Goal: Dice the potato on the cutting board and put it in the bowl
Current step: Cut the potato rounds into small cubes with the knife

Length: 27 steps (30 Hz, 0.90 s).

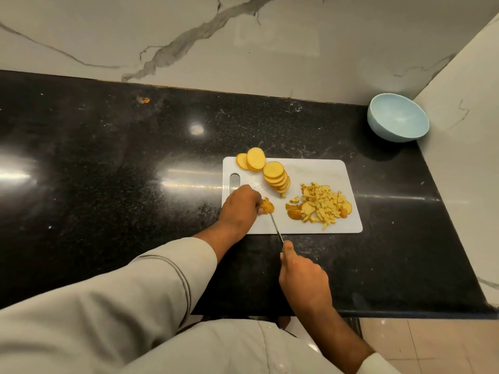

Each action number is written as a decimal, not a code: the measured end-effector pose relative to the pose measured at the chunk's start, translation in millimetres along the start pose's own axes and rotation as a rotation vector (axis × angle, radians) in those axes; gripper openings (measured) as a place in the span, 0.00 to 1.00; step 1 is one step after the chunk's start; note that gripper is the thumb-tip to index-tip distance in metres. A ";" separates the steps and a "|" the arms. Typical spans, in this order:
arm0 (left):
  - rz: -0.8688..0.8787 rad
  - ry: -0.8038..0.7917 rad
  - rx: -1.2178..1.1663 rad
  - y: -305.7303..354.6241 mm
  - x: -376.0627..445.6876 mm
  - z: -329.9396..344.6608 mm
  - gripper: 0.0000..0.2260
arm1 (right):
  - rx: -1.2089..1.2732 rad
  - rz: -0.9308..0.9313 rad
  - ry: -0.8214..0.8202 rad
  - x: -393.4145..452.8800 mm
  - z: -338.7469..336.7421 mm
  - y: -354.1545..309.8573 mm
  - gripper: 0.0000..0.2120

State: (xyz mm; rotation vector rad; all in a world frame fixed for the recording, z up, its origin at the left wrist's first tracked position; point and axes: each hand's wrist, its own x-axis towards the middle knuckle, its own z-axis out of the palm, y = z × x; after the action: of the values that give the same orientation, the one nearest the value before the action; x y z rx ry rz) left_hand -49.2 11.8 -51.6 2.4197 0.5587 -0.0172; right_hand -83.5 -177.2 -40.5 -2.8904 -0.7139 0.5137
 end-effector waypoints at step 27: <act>0.001 -0.024 0.097 5.8 3.0 -6.9 0.02 | -0.028 -0.015 -0.059 22.2 12.4 -31.9 0.23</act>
State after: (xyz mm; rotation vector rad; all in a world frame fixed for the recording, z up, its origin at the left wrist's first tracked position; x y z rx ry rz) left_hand -45.0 13.1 -43.2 2.5105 0.5578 -0.0748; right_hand -83.2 -138.2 -52.5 -2.9043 -0.7564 0.5940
